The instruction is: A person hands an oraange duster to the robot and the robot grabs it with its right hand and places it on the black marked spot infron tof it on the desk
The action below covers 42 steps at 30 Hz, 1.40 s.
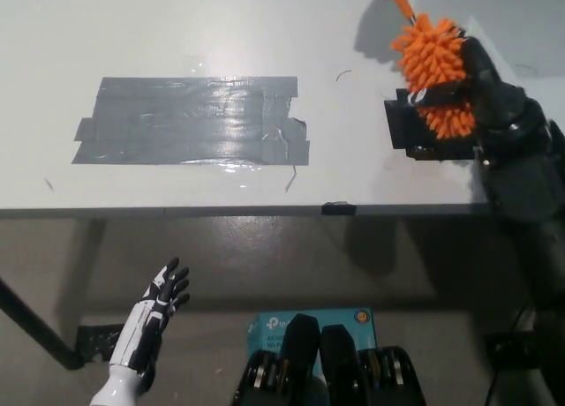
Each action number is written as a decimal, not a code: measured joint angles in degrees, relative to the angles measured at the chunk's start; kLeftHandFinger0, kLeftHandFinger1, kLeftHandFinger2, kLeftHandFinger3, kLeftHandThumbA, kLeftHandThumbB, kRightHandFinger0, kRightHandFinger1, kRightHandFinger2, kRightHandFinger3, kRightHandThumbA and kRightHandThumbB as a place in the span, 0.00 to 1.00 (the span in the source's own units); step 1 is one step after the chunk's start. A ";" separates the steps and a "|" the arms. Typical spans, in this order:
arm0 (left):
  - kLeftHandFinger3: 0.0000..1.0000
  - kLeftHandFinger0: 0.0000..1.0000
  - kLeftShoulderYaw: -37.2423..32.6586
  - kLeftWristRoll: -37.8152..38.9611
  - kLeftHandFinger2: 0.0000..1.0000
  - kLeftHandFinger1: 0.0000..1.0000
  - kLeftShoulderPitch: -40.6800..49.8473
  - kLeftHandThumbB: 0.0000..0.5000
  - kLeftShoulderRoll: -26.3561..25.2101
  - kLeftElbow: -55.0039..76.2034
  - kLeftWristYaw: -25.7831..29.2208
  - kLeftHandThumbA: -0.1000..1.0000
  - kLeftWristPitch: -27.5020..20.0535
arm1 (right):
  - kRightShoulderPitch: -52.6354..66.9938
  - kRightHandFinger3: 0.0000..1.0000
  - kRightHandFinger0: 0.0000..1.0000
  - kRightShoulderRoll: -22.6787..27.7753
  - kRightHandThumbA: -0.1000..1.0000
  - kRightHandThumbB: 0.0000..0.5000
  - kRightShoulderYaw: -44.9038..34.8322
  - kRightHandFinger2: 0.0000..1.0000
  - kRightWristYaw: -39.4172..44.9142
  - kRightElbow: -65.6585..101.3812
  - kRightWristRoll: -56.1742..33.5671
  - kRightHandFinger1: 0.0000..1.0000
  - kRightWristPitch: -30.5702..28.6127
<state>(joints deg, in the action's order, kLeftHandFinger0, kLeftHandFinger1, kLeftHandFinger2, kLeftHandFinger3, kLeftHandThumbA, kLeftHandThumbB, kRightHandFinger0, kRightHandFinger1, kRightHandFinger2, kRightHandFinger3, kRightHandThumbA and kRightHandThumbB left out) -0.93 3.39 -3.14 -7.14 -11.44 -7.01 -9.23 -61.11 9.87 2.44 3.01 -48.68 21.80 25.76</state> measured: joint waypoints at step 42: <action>1.00 1.00 0.03 -1.31 1.00 1.00 -1.73 0.24 -0.25 0.69 0.01 0.89 -0.10 | 3.15 0.88 0.01 2.20 0.00 0.40 8.02 0.77 -8.04 6.63 1.22 0.45 -4.12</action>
<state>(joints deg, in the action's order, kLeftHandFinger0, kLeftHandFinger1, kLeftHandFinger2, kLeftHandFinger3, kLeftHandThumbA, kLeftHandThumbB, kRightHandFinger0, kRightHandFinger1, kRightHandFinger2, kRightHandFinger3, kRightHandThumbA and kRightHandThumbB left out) -0.90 2.07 -4.87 -7.39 -10.75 -7.00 -9.33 -57.96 12.08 10.46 -5.03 -42.05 23.03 21.64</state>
